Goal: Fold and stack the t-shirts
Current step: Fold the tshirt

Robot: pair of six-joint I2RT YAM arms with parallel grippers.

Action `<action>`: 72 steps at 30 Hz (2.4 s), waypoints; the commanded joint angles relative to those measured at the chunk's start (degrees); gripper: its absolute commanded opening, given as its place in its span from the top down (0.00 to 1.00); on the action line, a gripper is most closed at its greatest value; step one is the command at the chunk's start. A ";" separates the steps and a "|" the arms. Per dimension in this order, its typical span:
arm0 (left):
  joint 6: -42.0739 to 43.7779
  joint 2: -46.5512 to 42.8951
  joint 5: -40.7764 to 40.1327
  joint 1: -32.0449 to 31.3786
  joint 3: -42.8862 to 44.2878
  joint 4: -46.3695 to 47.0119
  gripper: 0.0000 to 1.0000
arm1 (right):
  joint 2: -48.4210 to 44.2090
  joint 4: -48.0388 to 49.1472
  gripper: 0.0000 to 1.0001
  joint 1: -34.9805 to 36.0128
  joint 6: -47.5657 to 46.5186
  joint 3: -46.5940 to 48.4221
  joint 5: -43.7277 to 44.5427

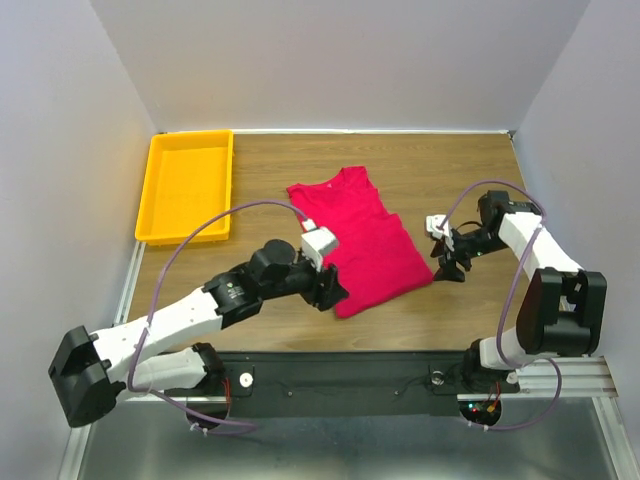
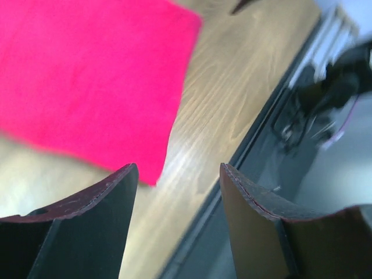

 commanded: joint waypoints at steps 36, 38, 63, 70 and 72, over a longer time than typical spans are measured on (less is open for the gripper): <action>18.87 40.69 -28.78 -19.78 16.36 -9.00 0.43 | 10.38 4.84 0.36 3.15 -24.19 -4.73 0.33; 16.76 41.57 -28.26 -19.78 17.32 -10.59 0.44 | 10.56 5.37 0.36 3.23 -23.92 -4.91 0.69; 6.21 40.70 -25.36 -20.31 14.08 -9.46 0.92 | 8.28 19.78 0.89 5.26 -18.65 -12.03 5.87; 8.76 31.93 -25.63 -20.13 12.06 -7.96 1.00 | 2.84 18.21 1.00 5.25 -12.60 -9.84 3.33; 10.42 30.42 -23.70 -19.69 12.23 -7.96 1.00 | 1.51 16.45 0.99 5.25 -11.27 -8.87 2.71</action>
